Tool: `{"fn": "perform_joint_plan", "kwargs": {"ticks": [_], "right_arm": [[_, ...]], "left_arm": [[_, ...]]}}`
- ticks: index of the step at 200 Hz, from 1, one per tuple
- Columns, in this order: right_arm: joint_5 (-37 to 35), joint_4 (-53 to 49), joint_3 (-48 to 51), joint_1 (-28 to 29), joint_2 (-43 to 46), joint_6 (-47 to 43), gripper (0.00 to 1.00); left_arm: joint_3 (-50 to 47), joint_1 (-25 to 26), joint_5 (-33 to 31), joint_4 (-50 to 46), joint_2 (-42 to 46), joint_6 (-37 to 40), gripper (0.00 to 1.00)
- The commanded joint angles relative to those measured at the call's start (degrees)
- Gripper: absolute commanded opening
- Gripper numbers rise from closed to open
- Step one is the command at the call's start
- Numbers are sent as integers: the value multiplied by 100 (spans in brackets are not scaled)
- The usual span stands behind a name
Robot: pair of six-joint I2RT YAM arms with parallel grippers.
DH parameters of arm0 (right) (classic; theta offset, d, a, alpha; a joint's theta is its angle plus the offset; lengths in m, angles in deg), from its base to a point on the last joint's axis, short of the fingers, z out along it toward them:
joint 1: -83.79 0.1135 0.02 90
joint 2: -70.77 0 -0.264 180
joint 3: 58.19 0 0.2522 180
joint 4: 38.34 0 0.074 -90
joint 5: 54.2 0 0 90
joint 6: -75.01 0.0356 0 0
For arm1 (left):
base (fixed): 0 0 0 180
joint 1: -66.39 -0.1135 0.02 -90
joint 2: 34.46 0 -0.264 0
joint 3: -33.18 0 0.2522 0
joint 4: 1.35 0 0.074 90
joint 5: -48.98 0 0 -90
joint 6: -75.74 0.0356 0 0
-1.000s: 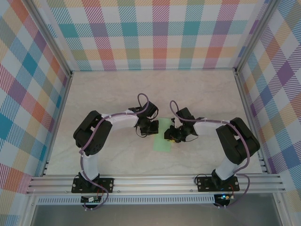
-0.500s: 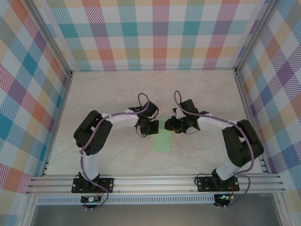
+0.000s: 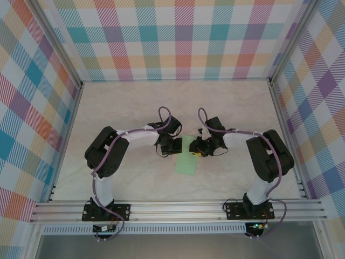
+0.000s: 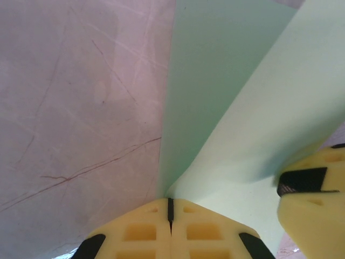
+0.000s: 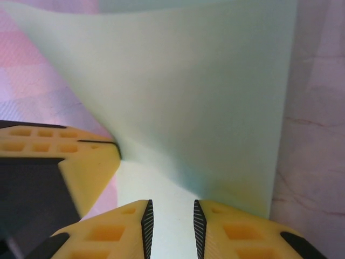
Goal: Fold a paper plane with a square sheet of paper (pick it up from the middle)
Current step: Fold the square sheet of paper in half at the center of the table.
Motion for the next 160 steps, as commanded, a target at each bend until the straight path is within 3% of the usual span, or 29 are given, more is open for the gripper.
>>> {"fn": "perform_joint_plan", "kwargs": {"ticks": [1,103,160], "right_arm": [[169,-193,-375,-32,301,-176,29],[390,211,-88,-368,-663,-333,28],[387,-520,-707,-367,124,-517,29]], "left_arm": [[-167,113,-97,-440,-427,108,0],[-217,109,-73,-403,-446,92,0],[-189,108,-92,-430,-445,102,0]]}}
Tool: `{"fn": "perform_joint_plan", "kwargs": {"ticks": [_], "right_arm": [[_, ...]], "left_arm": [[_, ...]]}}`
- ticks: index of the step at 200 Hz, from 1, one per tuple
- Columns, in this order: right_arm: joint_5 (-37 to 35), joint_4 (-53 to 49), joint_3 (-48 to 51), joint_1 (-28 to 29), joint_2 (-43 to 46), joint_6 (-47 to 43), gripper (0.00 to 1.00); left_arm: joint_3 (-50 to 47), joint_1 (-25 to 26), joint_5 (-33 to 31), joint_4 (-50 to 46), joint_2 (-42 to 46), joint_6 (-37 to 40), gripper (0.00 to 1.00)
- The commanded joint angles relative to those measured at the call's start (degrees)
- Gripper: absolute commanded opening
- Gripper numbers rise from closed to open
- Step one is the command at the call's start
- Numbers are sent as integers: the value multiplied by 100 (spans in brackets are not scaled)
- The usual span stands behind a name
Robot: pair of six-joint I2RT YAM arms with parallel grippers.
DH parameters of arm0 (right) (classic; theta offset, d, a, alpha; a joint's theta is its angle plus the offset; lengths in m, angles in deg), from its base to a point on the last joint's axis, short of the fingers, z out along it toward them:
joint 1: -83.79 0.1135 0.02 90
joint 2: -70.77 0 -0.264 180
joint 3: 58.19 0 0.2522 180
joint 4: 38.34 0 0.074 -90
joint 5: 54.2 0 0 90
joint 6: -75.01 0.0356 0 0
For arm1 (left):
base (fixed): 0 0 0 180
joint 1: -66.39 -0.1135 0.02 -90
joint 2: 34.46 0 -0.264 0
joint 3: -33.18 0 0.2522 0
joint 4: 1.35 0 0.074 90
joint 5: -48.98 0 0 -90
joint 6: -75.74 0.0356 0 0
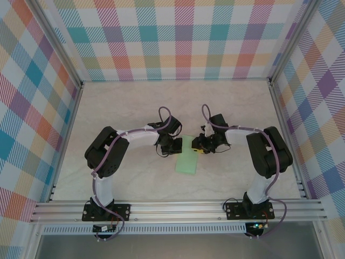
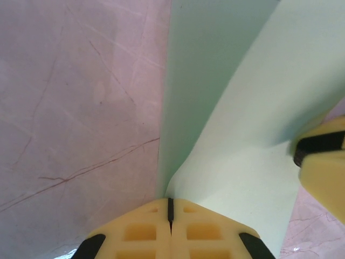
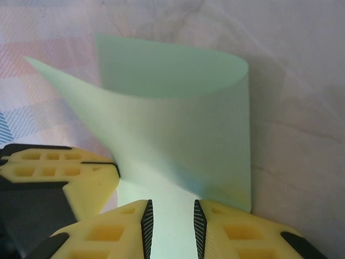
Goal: Fold a paper plane with a square sheet of paper (pick it up from the middle)
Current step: Fold the square sheet of paper in half at the center of the table.
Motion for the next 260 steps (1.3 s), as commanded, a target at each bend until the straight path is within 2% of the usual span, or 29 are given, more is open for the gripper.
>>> {"fn": "perform_joint_plan", "kwargs": {"ticks": [1,31,89,108,132,179,260], "right_arm": [[68,-395,-470,37,383,-257,29],[12,-503,-715,37,148,-325,29],[-17,34,-338,37,-480,-190,29],[-140,-22,-291,28,-536,-253,29],[91,-17,-341,19,-354,-227,29],[160,-385,-895,19,-22,-383,30],[-7,-53,-748,-139,-801,-364,29]], "left_arm": [[-189,110,-97,-441,-444,108,0],[-147,108,-123,-485,-435,119,0],[-266,108,-108,-362,-357,70,0],[-268,113,-149,-373,-380,81,0],[-265,108,-140,-361,-409,62,0],[-269,106,-170,-400,-426,92,0],[-327,106,-166,-386,-414,82,0]]}}
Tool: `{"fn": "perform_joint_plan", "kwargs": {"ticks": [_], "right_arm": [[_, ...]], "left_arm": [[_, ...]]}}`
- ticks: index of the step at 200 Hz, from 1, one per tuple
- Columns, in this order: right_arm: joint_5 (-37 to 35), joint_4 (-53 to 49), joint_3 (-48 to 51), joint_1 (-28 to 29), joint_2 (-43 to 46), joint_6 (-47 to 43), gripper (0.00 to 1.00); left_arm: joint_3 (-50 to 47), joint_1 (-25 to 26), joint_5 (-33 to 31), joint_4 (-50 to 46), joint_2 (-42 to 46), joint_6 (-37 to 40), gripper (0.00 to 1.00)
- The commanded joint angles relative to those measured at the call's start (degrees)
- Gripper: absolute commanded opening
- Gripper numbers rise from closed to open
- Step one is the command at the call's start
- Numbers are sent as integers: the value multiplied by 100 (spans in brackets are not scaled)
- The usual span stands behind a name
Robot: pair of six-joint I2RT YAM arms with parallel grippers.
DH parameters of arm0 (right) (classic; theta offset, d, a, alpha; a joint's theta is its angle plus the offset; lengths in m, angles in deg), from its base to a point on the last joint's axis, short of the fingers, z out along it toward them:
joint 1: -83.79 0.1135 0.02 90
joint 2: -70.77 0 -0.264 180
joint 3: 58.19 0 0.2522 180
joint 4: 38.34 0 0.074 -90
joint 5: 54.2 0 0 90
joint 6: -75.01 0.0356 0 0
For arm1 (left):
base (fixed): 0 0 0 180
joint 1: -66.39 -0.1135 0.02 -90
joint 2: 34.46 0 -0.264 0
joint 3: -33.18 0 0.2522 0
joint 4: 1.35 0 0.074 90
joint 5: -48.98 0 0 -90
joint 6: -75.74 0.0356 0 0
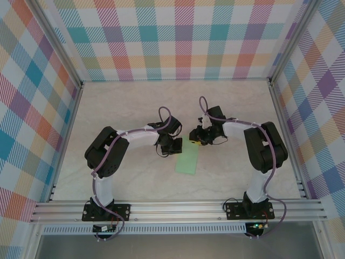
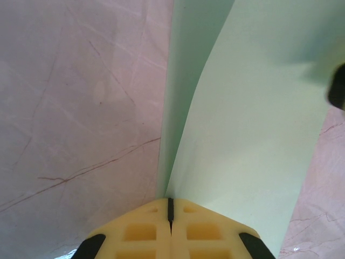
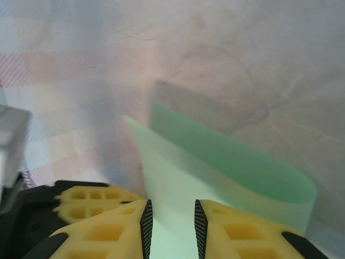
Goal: Fold a paper plane with a square sheet of paper (pick it up from the middle)
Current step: Fold the square sheet of paper in half at the center of the table.
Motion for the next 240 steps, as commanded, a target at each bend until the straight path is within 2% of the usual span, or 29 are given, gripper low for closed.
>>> {"fn": "perform_joint_plan", "kwargs": {"ticks": [1,36,76,200,221,240], "right_arm": [[35,124,134,-49,-228,-88,29],[181,83,130,-80,-14,-39,30],[270,-402,-363,-124,578,-174,30],[140,218,185,-305,-403,-37,30],[363,200,163,-309,-348,-25,30],[521,126,71,-315,46,-39,30]], "left_arm": [[-321,109,-164,-392,-411,83,0],[-329,112,-190,-398,-409,88,0],[-358,109,-192,-389,-409,90,0],[-364,108,-156,-364,-420,83,0],[-373,113,-166,-379,-414,98,0],[-414,113,-177,-388,-387,110,0]]}}
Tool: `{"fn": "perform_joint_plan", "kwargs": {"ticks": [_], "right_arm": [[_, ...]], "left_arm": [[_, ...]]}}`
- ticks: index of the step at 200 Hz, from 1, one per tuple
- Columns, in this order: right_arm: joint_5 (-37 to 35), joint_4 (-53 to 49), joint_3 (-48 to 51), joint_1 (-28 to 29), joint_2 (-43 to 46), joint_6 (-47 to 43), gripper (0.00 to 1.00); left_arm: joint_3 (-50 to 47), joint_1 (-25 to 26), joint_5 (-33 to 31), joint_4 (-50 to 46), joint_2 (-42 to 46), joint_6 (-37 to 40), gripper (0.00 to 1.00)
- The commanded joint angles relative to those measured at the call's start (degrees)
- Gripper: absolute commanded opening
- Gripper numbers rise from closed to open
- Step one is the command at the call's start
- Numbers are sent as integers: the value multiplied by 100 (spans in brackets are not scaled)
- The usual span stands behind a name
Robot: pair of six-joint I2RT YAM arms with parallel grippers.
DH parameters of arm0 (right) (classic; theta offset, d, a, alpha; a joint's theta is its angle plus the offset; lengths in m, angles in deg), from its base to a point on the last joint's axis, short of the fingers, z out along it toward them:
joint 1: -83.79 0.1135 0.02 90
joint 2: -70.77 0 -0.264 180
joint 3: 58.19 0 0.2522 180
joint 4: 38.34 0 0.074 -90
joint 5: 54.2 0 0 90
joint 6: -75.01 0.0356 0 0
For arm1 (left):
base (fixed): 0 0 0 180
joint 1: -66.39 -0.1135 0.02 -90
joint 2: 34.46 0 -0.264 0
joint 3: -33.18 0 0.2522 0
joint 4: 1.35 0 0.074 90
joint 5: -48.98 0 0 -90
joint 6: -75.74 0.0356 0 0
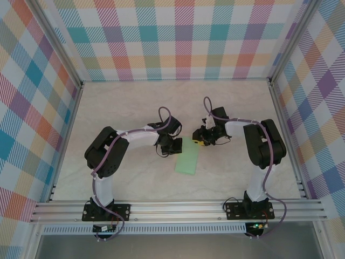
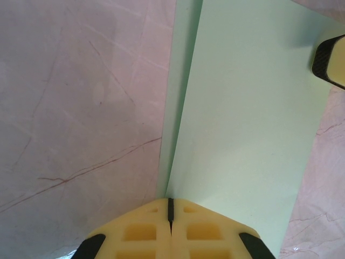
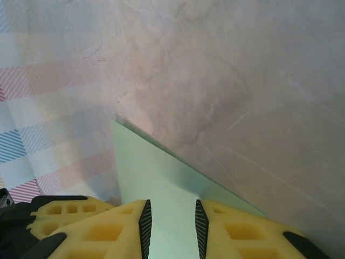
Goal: Fold a paper plane with a square sheet of paper (pick it up from the middle)
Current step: Fold the square sheet of paper in half at the center of the table.
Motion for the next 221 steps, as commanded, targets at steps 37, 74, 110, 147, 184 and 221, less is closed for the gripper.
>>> {"fn": "perform_joint_plan", "kwargs": {"ticks": [37,74,110,147,184,221], "right_arm": [[37,-438,-296,-63,436,-170,30],[-163,-312,-236,-66,54,-69,30],[-365,-106,-54,-108,-142,1,30],[-261,-84,-10,-102,-75,97,30],[-40,-209,-200,-105,209,21,31],[-132,-358,-313,-111,-63,-156,31]], "left_arm": [[-400,112,-179,-423,-385,97,0],[-400,113,-175,-426,-356,96,0],[-400,113,-172,-411,-371,86,0],[-400,111,-192,-422,-345,94,0],[-417,112,-193,-424,-328,95,0],[-444,112,-191,-396,-315,80,0]]}}
